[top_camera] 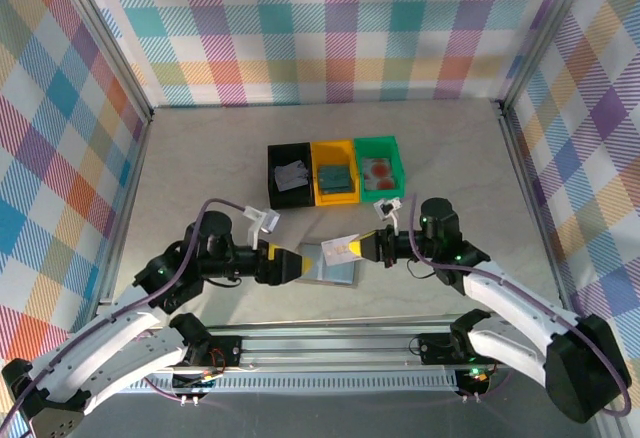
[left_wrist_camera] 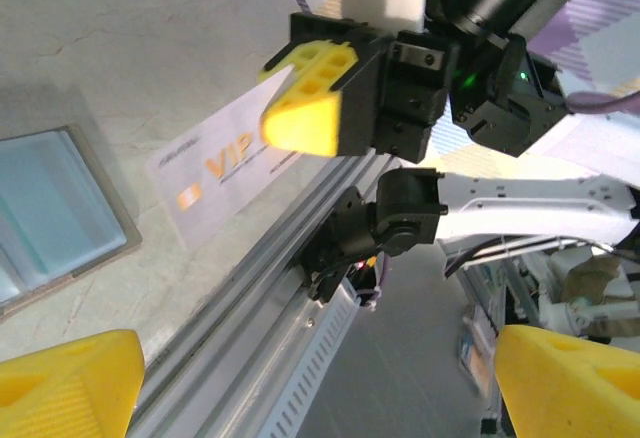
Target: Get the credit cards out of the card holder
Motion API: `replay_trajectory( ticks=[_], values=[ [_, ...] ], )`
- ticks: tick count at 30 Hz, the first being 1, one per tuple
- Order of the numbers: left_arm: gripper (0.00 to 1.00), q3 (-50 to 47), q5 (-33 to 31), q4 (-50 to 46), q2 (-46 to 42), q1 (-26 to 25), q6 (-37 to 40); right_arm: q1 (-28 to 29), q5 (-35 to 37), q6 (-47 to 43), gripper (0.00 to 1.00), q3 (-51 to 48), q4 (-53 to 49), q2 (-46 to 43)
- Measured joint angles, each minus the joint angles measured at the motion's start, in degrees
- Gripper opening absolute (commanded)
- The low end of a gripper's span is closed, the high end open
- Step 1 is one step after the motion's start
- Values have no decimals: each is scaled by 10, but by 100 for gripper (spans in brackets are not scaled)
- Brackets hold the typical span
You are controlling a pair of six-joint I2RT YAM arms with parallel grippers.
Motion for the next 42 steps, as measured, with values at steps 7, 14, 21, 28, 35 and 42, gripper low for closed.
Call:
replay_trajectory(
  ticks=[7,14,21,28,35,42],
  values=[
    [90,-60,-7,82,-12,0,-55,0,17,63,0,2,3,-1],
    [86,-68,-16,175,17,0,-87,0,22,137,0,6,30,12],
    [85,-101,-26,234,48,0,-104,1,35,194,0,6,57,2],
    [81,-106,-38,291,67,0,-125,11,42,211,0,17,66,-6],
    [68,-108,-38,358,108,-3,-151,34,48,221,0,23,80,10],
    [55,-120,-38,400,116,-6,-165,47,59,223,0,25,93,17]
  ],
)
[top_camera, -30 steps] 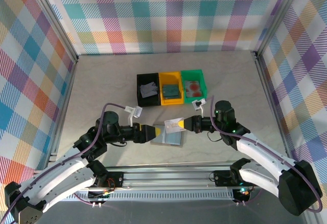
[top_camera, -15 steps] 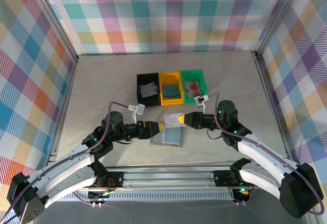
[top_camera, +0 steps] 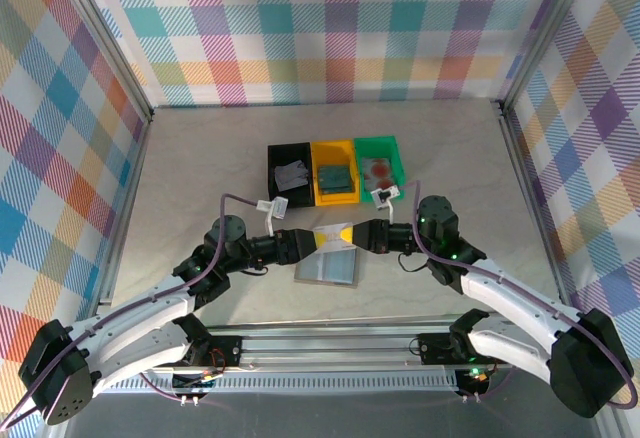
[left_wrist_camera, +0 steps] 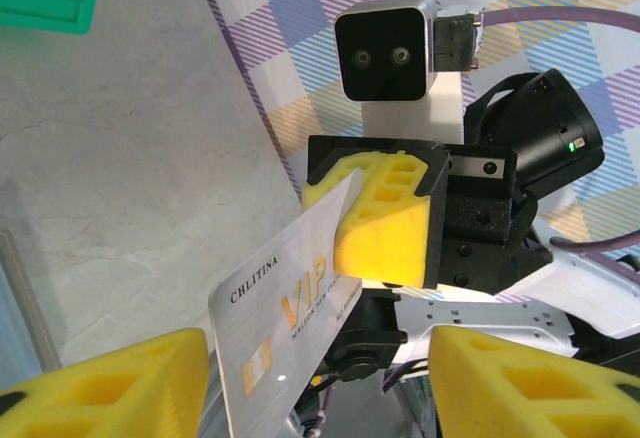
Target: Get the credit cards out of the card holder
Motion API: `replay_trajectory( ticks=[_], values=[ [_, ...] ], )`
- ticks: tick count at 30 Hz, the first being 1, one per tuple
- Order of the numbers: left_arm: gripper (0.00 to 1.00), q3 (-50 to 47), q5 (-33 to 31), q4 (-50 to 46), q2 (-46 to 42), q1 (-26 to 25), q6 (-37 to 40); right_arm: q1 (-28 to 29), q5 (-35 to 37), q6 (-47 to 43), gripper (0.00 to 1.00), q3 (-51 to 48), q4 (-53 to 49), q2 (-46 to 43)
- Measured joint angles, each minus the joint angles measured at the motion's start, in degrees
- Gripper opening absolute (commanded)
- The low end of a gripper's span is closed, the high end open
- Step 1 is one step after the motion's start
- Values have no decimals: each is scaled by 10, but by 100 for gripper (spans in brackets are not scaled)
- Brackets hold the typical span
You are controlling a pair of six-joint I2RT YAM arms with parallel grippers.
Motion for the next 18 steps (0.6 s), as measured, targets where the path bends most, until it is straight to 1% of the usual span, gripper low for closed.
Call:
replay_trajectory(
  ticks=[5,9,11,13,17,18],
  values=[
    [46,-9,0,27,3,-4,-14,5,5,7,0,0,21,10],
    [35,-10,-4,38,7,-4,-23,7,8,15,0,0,38,19],
    [32,-11,-5,43,8,-6,-26,8,8,16,0,1,43,20],
    [26,-12,-6,45,8,-6,-29,9,8,17,0,3,44,20],
    [6,-12,-8,47,8,-6,-33,10,8,17,0,3,47,20],
    [3,-12,-9,46,8,-6,-34,10,8,17,0,3,47,20]
  ],
)
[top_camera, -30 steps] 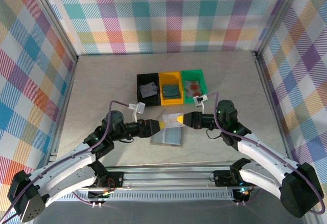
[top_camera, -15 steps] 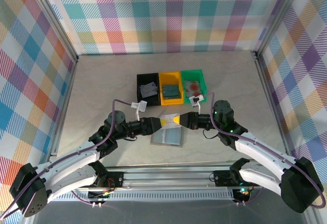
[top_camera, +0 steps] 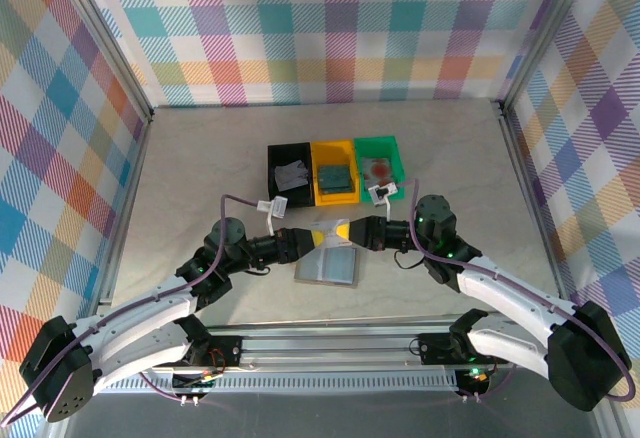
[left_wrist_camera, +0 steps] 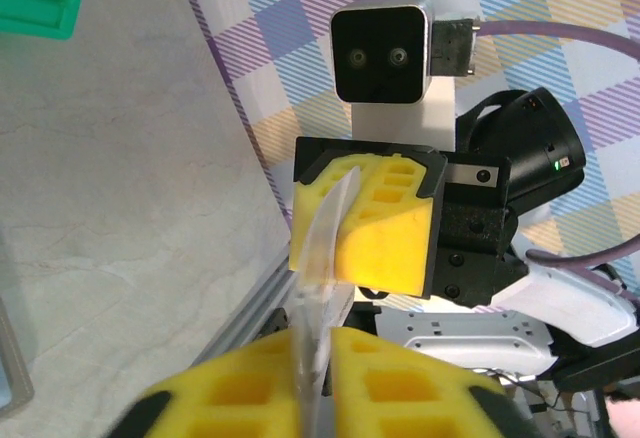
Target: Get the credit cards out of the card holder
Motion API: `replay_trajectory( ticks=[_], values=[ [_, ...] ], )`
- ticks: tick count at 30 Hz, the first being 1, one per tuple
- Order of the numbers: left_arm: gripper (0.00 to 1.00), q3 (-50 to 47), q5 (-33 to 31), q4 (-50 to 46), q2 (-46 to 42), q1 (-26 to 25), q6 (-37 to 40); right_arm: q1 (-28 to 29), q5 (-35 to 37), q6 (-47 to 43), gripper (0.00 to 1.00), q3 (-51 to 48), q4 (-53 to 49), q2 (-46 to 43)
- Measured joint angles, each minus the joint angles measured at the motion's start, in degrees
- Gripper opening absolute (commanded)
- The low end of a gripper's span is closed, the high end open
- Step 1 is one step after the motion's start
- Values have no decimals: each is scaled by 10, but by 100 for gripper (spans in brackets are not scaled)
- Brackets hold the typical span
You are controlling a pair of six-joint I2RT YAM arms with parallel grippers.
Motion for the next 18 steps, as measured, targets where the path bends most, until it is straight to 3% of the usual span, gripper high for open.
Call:
replay_trajectory(
  ticks=[9,18],
  values=[
    [0,0,-5,-18,-4,0,10,1,7,-11,0,9,-35,-3],
    [0,47,-53,-139,-33,-2,70,-2,83,-92,62,49,-211,-69]
  ],
)
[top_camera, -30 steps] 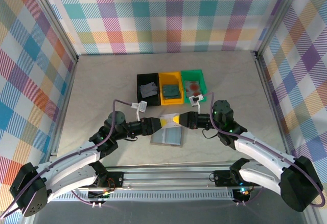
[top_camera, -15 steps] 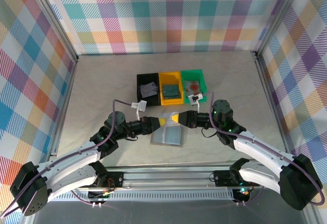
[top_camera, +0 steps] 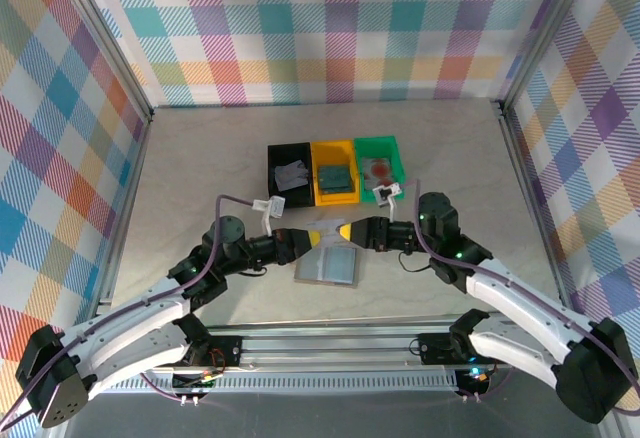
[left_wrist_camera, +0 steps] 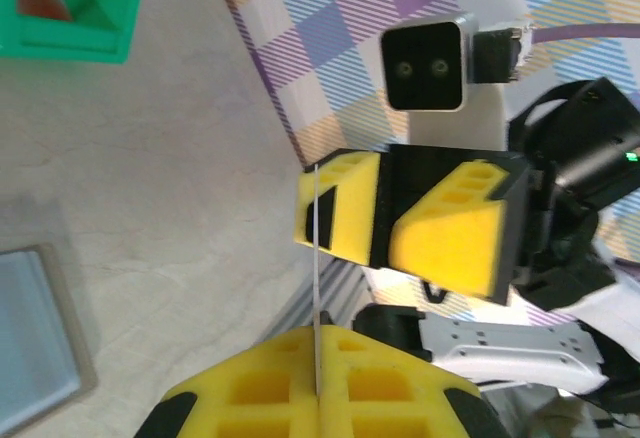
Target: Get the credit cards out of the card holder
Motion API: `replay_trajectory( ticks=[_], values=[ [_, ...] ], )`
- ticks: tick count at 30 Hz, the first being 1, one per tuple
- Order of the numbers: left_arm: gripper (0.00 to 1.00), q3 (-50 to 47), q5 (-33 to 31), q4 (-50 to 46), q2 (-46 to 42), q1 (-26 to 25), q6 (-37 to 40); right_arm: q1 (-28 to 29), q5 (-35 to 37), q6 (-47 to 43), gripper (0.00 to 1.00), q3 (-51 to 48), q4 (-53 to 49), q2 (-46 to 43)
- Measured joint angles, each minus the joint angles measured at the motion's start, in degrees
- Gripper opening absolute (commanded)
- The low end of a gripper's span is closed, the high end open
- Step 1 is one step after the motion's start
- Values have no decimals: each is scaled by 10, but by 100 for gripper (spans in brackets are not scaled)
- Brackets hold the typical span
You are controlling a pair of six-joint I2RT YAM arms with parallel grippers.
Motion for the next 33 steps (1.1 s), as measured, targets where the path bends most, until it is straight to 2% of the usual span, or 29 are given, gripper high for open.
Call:
replay_trajectory(
  ticks=[2,4,14,22,33],
  values=[
    [0,21,-17,-48,1,7,21,-10,21,-17,71,7,-40,-20],
    [0,42,-30,-86,5,19,40,-18,39,-35,76,12,-75,-35],
    [0,136,-76,-219,80,129,107,-68,102,-80,94,18,-199,-106],
    [0,214,-61,-249,186,178,144,-80,117,-94,99,18,-240,-139],
    [0,325,-91,-268,336,195,181,-82,121,-108,99,17,-249,-149]
  ],
)
